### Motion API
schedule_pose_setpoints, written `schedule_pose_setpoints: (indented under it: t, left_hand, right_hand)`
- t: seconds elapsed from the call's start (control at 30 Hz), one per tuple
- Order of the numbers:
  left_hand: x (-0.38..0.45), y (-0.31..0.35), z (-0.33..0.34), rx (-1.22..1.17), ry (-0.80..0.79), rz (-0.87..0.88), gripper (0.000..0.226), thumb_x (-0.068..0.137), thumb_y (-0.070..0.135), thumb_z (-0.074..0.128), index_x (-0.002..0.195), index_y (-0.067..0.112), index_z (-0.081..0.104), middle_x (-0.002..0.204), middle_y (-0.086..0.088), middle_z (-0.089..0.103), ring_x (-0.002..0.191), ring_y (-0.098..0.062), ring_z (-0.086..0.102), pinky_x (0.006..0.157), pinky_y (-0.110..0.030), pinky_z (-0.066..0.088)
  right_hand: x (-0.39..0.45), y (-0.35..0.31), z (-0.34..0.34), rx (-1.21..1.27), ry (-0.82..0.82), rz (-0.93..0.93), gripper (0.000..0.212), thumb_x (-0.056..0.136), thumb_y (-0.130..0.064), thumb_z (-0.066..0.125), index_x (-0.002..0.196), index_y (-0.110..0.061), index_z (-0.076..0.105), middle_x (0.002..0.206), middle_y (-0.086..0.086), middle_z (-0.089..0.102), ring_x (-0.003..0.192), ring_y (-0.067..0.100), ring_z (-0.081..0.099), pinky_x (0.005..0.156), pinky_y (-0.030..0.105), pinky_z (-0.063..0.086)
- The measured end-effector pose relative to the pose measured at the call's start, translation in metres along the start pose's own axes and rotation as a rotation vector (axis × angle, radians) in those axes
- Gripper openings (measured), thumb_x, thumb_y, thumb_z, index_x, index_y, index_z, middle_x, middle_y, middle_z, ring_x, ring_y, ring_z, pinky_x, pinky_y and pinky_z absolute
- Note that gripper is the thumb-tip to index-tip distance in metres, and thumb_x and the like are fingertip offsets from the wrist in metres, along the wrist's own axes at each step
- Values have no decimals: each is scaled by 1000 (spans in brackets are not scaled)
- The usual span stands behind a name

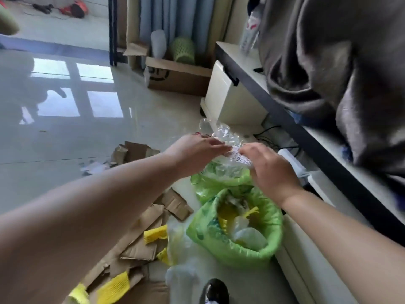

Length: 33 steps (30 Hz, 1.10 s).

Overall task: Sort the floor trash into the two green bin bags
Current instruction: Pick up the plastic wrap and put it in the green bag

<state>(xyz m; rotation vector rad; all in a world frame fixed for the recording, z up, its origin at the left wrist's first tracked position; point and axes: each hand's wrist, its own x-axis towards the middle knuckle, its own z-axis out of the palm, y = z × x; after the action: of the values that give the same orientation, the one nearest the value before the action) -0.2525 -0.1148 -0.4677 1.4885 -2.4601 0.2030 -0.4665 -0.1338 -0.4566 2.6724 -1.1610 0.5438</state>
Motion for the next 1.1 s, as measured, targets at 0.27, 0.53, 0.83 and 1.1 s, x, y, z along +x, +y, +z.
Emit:
schedule_pose_setpoints:
  t: [0.27, 0.53, 0.83, 1.1]
  left_hand:
    - [38, 131, 79, -222, -157, -33, 65, 93, 1, 38, 149, 28, 20, 156, 1, 27, 142, -19, 28, 113, -32, 25]
    - [15, 164, 149, -293, -483, -182, 92, 88, 35, 52, 148, 23, -17, 160, -5, -8, 147, -23, -11, 121, -45, 2]
    - [35, 166, 201, -232, -736, -359, 93, 90, 34, 49, 146, 8, -20, 157, -16, -16, 144, -33, -18, 117, -55, -6]
    - [39, 160, 257, -241, -809, -284, 87, 91, 27, 43, 144, 5, -22, 157, -17, -17, 144, -32, -19, 119, -49, 1]
  right_hand:
    - [-113, 75, 22, -102, -127, 150, 44, 72, -5, 45, 110, -17, 63, 106, 6, 67, 84, 30, 68, 63, 40, 55]
    - [-136, 67, 99, -84, -484, 213, 35, 87, -11, 58, 122, -10, 54, 143, 17, 42, 127, 35, 47, 100, 47, 41]
    - [-125, 60, 139, 36, -837, 415, 85, 87, 2, 38, 147, -15, -18, 155, 8, -25, 145, 25, -15, 119, 46, -1]
    - [-133, 63, 192, 96, -910, 519, 78, 93, -15, 40, 147, -7, -17, 158, 11, -13, 146, 27, -7, 119, 45, 5]
